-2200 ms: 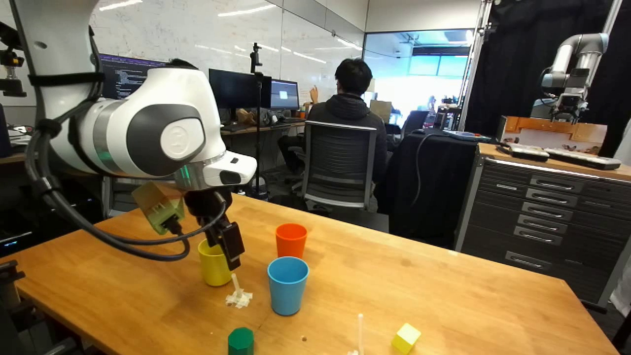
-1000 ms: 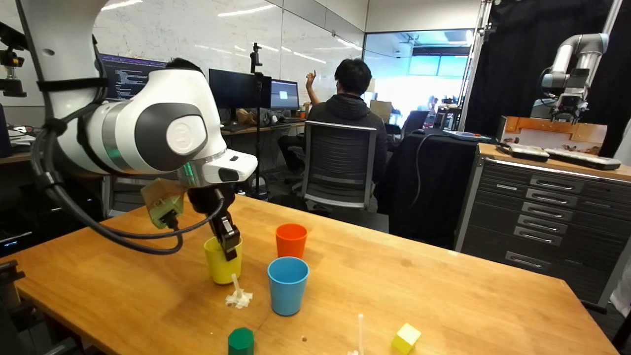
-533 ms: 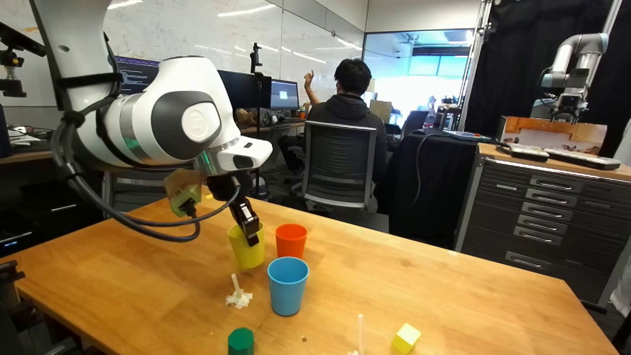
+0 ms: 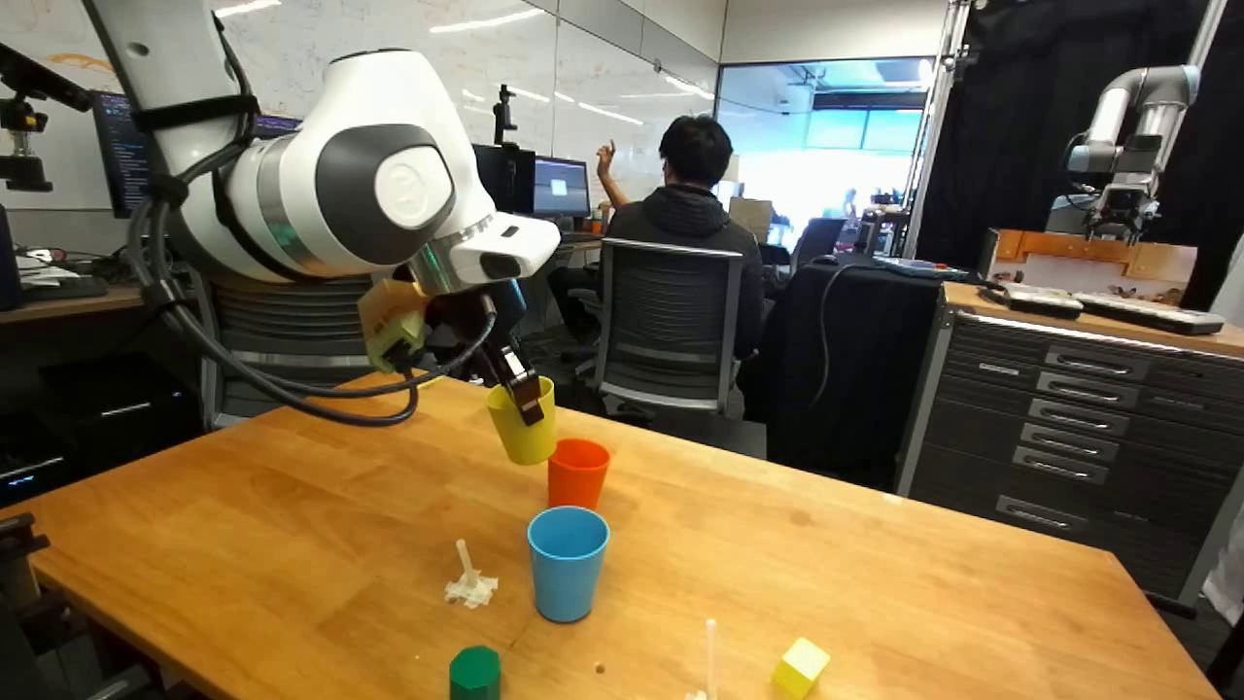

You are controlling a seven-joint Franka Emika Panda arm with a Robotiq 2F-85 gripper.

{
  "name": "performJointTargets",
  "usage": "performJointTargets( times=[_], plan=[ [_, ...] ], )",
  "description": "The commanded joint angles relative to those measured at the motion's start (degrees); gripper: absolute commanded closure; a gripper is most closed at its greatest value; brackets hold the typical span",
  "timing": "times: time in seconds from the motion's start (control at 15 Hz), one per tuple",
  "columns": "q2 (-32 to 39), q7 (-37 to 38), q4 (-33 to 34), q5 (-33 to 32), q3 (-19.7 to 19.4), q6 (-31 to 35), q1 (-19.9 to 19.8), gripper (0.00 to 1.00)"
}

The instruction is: Stack the cups

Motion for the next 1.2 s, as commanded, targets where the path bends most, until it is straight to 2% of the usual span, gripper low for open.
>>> performJointTargets(
  times=[0.0,0.13,0.33,0.67,0.87,0.93,1.13],
  plan=[
    [-4.36,0.93,-1.03,0.96,5.51,-0.08,-5.64,0.96],
    [-5.24,1.09,-1.03,0.91,7.61,-0.02,-8.0,0.96],
    [-5.56,1.71,-0.45,1.06,7.7,0.56,-9.32,0.96],
    [-3.56,3.01,2.81,2.86,2.77,-0.58,-8.0,0.96],
    [-2.03,3.48,5.79,4.23,2.9,-4.23,-9.42,0.96],
    [-1.74,3.16,7.0,4.97,4.2,-6.54,-10.49,0.97],
    [-1.33,3.26,10.37,5.34,3.47,-12.36,-8.66,0.97]
  ],
)
